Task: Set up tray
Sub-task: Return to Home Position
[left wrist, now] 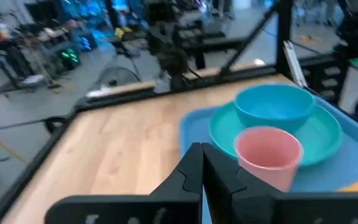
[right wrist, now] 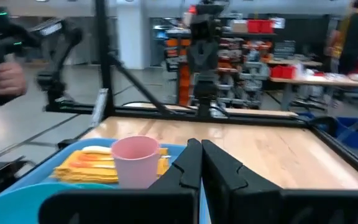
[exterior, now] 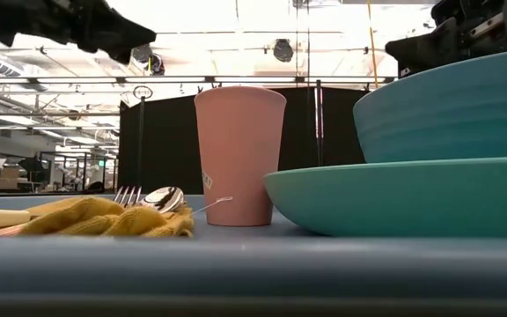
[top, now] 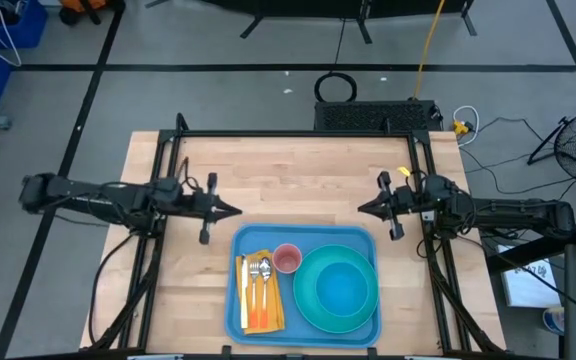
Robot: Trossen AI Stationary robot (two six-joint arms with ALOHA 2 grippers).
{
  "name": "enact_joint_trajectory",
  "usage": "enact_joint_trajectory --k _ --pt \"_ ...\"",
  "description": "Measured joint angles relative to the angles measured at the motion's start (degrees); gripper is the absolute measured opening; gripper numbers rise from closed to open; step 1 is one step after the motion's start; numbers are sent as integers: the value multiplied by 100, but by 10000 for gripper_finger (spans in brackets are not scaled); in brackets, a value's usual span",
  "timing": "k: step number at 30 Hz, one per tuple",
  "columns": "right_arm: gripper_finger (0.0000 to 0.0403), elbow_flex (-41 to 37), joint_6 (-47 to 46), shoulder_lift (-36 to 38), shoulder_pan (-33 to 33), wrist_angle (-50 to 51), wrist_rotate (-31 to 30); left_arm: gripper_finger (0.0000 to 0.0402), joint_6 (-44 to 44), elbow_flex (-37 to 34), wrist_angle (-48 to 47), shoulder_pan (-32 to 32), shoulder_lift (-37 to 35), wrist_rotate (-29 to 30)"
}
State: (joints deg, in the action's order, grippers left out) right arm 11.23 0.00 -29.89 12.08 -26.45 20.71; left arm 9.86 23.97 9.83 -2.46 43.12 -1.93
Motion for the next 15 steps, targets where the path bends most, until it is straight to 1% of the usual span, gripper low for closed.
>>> enact_joint_trajectory --k 3,9,15 --pt "0 0 -196 65 70 39 -250 1 -110 -262 -93 65 -414 1" --pt "0 2 -387 461 106 562 -258 1 -199 -866 -30 -28 -1431 176" --pt "0 2 -479 942 105 934 -251 1 -73 -1255 -111 96 -2035 244"
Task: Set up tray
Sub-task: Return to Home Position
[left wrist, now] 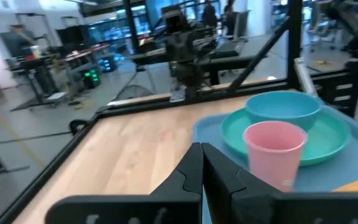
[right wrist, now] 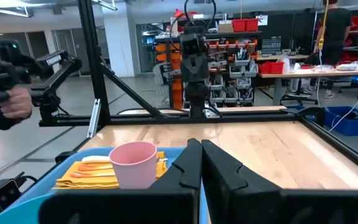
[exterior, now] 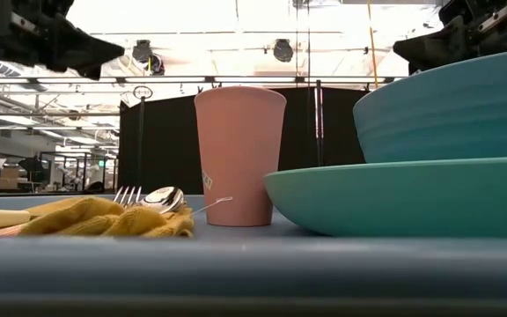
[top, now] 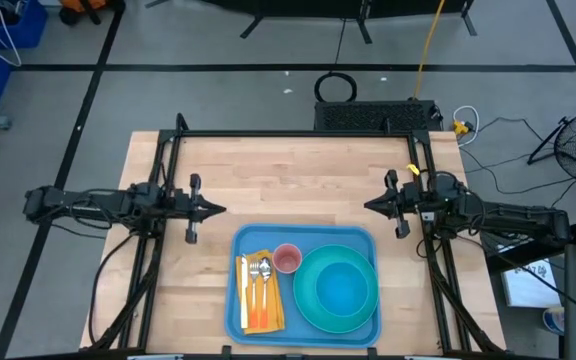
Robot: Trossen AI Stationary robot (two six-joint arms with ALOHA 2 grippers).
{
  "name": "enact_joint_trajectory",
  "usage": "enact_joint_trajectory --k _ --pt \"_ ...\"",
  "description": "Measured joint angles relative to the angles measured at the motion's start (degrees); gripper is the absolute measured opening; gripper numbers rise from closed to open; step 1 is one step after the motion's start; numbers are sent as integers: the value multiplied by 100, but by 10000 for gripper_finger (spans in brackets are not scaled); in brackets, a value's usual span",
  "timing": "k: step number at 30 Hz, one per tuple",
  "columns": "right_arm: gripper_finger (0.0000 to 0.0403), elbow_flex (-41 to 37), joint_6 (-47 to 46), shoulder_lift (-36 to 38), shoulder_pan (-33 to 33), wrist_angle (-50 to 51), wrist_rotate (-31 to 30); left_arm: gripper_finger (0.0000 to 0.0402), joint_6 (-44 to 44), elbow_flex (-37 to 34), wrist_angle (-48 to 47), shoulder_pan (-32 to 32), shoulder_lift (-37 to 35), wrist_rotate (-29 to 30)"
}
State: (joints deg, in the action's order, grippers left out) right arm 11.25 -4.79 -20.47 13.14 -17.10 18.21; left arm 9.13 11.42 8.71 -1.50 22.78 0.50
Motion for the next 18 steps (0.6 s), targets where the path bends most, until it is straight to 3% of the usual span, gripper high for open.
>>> enact_joint_trajectory --k 11,18 --pt "0 -124 -73 88 -325 71 -49 0 -171 -642 226 530 -270 99" --pt "0 -815 -190 112 -708 -648 -638 0 -151 -976 556 704 -440 -174"
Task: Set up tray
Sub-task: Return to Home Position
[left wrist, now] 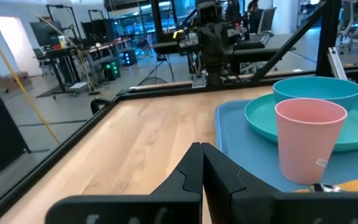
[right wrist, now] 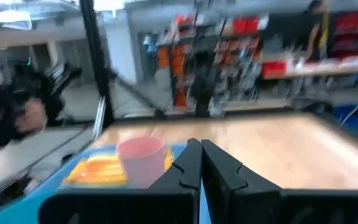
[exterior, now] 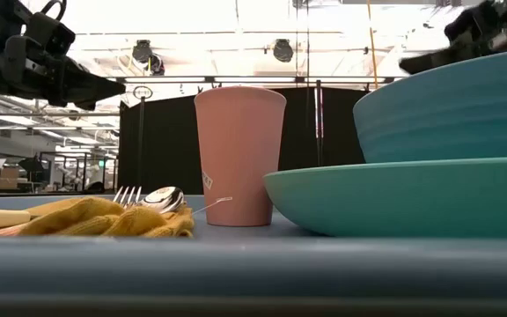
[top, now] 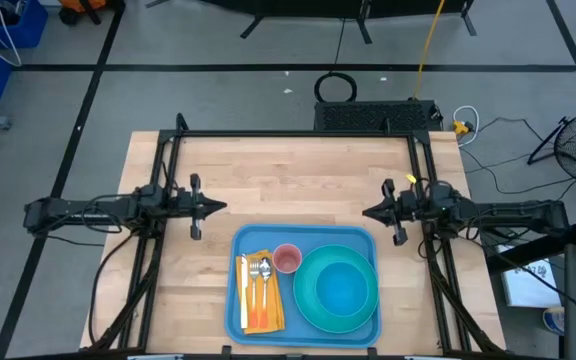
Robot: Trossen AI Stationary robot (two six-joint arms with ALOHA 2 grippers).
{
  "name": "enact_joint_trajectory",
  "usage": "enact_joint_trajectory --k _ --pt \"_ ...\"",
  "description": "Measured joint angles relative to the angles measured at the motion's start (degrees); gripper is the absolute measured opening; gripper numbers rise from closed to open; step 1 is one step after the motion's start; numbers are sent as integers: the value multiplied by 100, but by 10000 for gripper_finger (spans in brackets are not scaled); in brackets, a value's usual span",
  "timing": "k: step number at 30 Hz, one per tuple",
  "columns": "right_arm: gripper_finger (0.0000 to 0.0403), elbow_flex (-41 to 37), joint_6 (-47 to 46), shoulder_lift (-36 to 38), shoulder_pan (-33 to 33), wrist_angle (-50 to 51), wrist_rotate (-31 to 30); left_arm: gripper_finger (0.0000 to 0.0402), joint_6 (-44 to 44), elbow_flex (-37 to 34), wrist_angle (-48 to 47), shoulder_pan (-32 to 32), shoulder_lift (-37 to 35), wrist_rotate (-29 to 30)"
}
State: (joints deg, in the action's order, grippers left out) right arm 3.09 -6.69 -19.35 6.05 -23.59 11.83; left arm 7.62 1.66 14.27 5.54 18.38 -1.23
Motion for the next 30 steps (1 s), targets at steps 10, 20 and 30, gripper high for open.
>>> enact_joint_trajectory --k 10,20,30 --pt "0 -201 404 94 -30 28 -282 0 32 -110 -134 131 -520 -372" --pt "0 -52 348 98 185 1353 -456 0 -318 -107 -1236 90 -1313 -506" --pt "0 -223 1112 112 174 920 -426 0 209 -104 -1232 -68 -1358 -673"
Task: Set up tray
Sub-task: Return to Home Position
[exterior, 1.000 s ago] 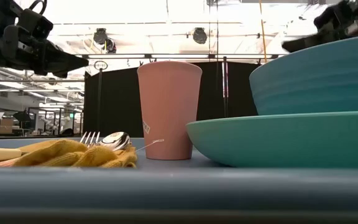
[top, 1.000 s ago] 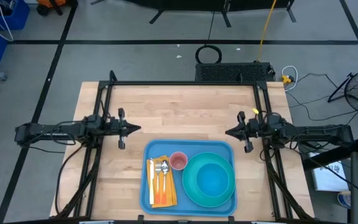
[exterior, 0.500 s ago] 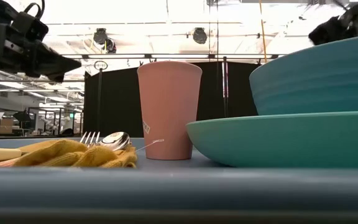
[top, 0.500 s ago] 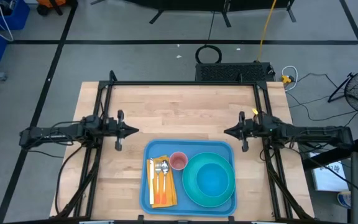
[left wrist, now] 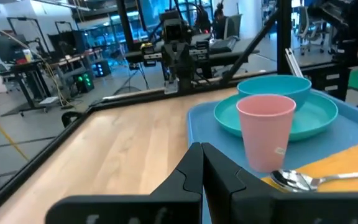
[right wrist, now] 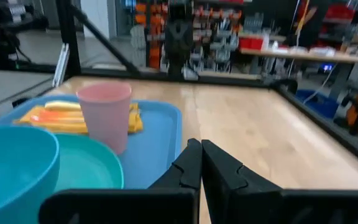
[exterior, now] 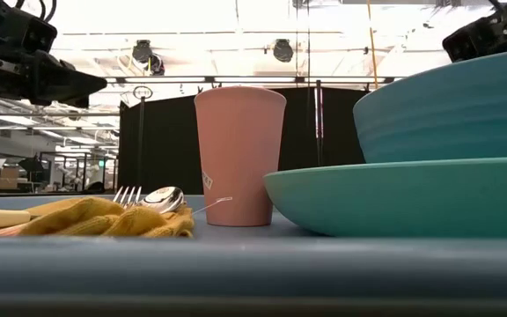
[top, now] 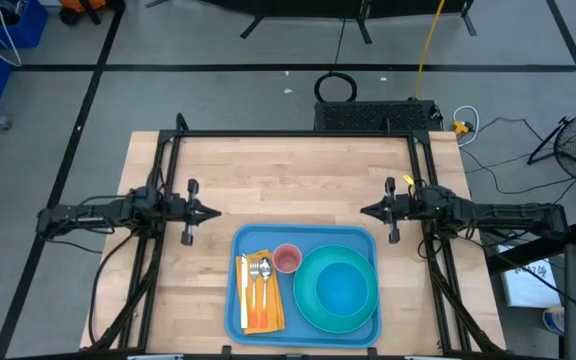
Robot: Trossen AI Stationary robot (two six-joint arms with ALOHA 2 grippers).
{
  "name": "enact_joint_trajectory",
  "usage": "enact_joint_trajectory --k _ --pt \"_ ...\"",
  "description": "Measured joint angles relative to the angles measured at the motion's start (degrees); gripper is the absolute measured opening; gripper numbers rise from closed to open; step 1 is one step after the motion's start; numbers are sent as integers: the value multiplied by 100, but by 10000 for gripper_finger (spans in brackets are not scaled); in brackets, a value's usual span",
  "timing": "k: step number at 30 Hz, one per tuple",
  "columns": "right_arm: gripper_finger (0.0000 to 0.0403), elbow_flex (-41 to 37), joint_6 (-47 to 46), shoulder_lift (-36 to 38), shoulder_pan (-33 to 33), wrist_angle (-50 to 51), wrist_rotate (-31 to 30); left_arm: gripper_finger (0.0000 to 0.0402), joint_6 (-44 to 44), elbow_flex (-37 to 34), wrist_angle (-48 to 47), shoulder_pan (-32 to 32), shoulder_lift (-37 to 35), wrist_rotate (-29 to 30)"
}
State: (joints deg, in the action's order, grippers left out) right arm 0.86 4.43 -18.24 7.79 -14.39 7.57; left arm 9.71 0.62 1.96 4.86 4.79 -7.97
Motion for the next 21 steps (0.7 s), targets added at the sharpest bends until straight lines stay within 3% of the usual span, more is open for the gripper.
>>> enact_joint_trajectory --k 14,21 --pt "0 0 -10 -26 0 -136 -13 0 -96 0 4 -10 497 -103" --pt "0 -2 56 449 0 -381 11 0 -89 0 94 -10 479 -127"
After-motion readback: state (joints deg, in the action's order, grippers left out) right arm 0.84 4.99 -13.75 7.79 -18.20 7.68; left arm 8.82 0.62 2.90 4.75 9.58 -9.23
